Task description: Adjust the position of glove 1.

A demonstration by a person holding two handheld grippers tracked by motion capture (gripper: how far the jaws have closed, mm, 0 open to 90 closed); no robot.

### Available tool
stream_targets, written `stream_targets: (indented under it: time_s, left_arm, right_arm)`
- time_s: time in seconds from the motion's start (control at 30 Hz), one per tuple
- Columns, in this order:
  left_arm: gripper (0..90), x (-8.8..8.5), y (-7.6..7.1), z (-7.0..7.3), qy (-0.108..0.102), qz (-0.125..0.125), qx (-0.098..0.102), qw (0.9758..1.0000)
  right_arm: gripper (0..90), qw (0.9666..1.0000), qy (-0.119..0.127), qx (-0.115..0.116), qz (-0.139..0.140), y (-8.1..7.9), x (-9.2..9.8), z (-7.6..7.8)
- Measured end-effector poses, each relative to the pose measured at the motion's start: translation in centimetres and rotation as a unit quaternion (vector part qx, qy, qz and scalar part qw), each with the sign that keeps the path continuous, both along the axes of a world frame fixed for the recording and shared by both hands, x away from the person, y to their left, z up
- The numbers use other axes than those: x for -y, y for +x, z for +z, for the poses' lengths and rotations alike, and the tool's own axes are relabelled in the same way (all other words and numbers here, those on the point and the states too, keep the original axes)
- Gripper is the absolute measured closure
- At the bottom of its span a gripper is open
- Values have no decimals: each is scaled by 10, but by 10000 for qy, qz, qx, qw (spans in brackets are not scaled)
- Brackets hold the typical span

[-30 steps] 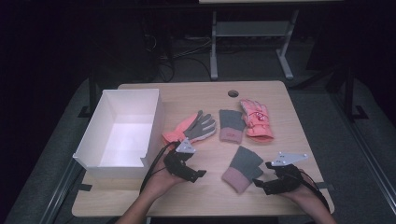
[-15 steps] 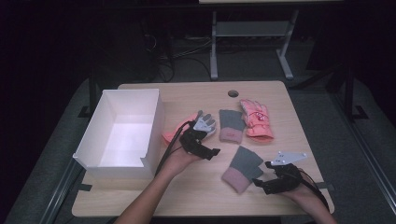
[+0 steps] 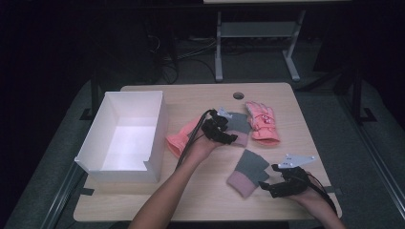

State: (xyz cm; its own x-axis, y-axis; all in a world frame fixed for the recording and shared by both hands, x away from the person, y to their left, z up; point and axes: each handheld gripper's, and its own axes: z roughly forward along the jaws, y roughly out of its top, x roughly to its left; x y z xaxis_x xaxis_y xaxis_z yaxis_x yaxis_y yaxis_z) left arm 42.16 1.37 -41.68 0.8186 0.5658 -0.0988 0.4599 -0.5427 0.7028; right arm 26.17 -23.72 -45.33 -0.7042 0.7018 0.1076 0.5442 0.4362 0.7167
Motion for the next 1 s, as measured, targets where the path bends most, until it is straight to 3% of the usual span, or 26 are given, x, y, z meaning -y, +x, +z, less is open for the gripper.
stream_targets:
  time_s: [0.07, 0.17, 0.27, 0.37, 0.43, 0.53, 0.67, 0.73, 1.0]
  left_arm:
    - [597, 7, 5, -2, -96, -44, -133, 9999]
    - [765, 18, 12, -6, -83, -127, -276, 9995]
    - [884, 27, 17, -13, -93, -219, -403, 9989]
    - [895, 38, 19, -20, -143, -236, -445, 9986]
    - [895, 44, 20, -24, -27, -338, -492, 9982]
    - [895, 54, 20, -30, -102, -323, -548, 9979]
    - [896, 59, 20, -36, 126, -414, -591, 9973]
    - [897, 57, 20, -36, 254, -442, -599, 9969]
    - [897, 32, 20, -31, 330, -240, -616, 9973]
  right_arm:
    - [154, 10000, 6, 8, -6, 0, 1, 0]
    - [154, 10000, 16, -7, -26, -1, 1, 1]
    - [154, 10000, 22, 12, -15, 0, 2, 0]
    - [155, 10000, 18, 1, -14, 1, 3, 0]
    - [155, 10000, 42, 1, -20, 0, 4, 0]
    - [156, 10000, 34, 3, -25, 0, 5, 0]
    - [156, 10000, 35, -14, -20, 1, 4, 0]
    - [156, 10000, 27, -19, -20, 1, 4, 0]
    - [156, 10000, 12, -6, -8, 1, 4, 0]
